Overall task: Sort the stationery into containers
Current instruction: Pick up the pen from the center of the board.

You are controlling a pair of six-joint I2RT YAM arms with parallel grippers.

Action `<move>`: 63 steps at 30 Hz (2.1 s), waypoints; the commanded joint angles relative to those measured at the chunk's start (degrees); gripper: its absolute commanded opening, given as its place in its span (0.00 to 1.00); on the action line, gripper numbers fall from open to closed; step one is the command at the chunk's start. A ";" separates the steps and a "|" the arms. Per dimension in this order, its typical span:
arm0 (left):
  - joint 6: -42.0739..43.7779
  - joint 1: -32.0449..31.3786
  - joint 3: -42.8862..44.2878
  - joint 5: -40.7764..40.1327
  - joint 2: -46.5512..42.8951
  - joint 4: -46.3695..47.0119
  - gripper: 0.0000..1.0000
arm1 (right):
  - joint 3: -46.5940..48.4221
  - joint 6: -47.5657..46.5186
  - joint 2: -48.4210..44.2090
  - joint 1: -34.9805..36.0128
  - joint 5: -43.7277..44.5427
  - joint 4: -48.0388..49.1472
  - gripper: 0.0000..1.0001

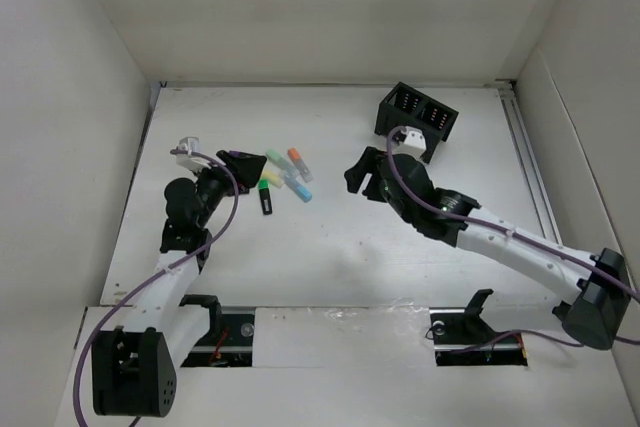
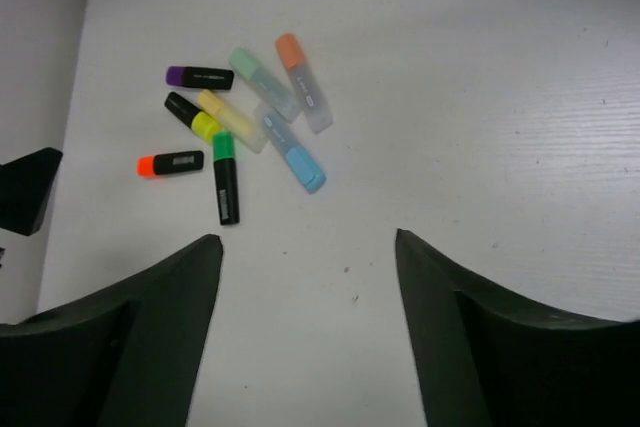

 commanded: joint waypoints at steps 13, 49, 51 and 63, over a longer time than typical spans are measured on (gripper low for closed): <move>-5.29 1.67 -2.16 0.04 2.21 1.51 1.00 | 10.91 -8.45 12.88 -3.03 -2.35 10.08 0.08; -3.25 -1.50 2.87 0.83 3.12 -4.41 0.37 | 77.10 -15.22 76.62 -9.11 -18.63 -16.54 0.60; -3.25 -1.50 2.87 0.83 3.12 -4.41 0.38 | 77.10 -15.22 77.15 -9.11 -18.63 -16.54 0.62; -3.25 -1.50 2.87 1.45 1.97 -4.41 0.40 | 79.30 -14.69 79.08 -9.11 -13.28 -21.19 0.49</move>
